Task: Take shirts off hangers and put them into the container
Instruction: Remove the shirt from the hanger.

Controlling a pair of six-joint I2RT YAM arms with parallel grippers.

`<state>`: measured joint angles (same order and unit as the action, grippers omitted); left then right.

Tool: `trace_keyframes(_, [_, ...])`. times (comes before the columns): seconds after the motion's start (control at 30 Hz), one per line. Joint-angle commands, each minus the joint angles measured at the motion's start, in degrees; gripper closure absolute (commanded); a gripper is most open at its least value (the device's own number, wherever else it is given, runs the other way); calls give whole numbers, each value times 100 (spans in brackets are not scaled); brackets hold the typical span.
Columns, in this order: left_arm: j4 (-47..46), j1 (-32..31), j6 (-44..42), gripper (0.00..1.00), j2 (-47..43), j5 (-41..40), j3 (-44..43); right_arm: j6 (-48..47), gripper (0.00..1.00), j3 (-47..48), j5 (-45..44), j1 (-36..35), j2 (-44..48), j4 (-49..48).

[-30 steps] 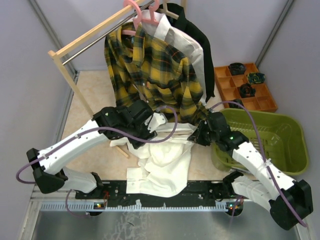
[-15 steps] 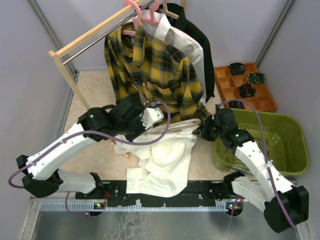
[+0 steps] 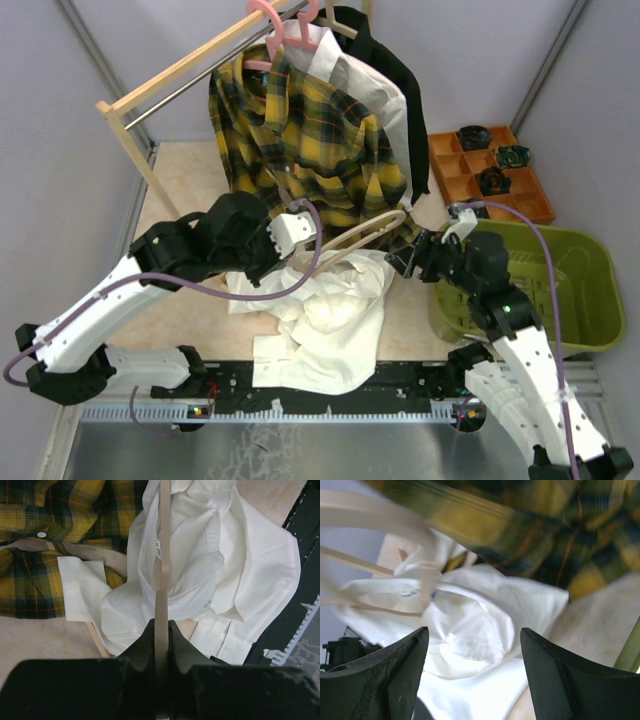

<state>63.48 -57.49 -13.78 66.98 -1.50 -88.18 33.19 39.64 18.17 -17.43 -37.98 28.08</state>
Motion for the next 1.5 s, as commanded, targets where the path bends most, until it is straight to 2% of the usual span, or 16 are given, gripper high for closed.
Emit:
trace_keyframes(0.0, [114, 10, -248, 100, 96, 107, 3, -1691, 25, 305, 311, 47, 1093, -639])
trace_keyframes(0.17, [155, 10, -498, 100, 116, 422, 30, -3545, 24, 665, 804, 47, 1480, -975])
trace_keyframes(0.27, [303, 10, -569, 100, 192, 505, -7, -4618, 22, 1465, 987, 51, 1017, -107])
trace_keyframes(0.4, [400, 10, -648, 100, 221, 639, -13, -5975, 21, 2489, 1486, 47, -111, 1699])
trace_keyframes(0.53, [370, 10, -750, 100, 160, 661, -3, -6742, 21, 2912, 2482, 47, -891, 2807])
trace_keyframes(0.7, [382, 10, -868, 100, 97, 816, -14, -7064, 27, 2825, 2598, 47, -1150, 2918])
trace_keyframes(0.8, [288, 10, -926, 100, 9, 839, -11, -7060, 37, 2725, 2511, 47, -1143, 2768])
trace_keyframes(0.87, [152, 10, -966, 100, -94, 753, 70, -6939, 52, 2682, 2530, 47, -1126, 2710])
trace_keyframes(0.97, [-19, 10, -952, 100, -236, 262, 250, -6737, 78, 2622, 2686, 47, -1000, 2653])
trace_keyframes(1.0, [-77, 10, -935, 100, -282, 58, 302, -6630, 95, 2589, 2743, 47, -923, 2574])
trace_keyframes(1.07, [-279, 10, -796, 93, -388, -539, 461, -6204, 100, 2452, 2734, 47, -663, 2203])
trace_keyframes(1.17, [-747, 10, -454, 39, -544, -1554, 674, -5407, 100, 2309, 2839, 47, -225, 1851])
trace_keyframes(1.27, [-1286, 10, -51, 19, -657, -2078, 710, -4691, 100, 2332, 3035, 52, 86, 1769])
trace_keyframes(1.3, [-1521, 10, 78, 5, -740, -2217, 770, -4383, 100, 2379, 3035, 52, 153, 1781])
trace_keyframes(1.33, [-1958, 10, 229, 1, -899, -2360, 880, -4204, 100, 2457, 2943, 52, 198, 1857])
trace_keyframes(1.47, [-3317, 16, 1071, 0, -1607, -2957, 1404, -3533, 100, 3135, 2313, 47, 138, 2726])
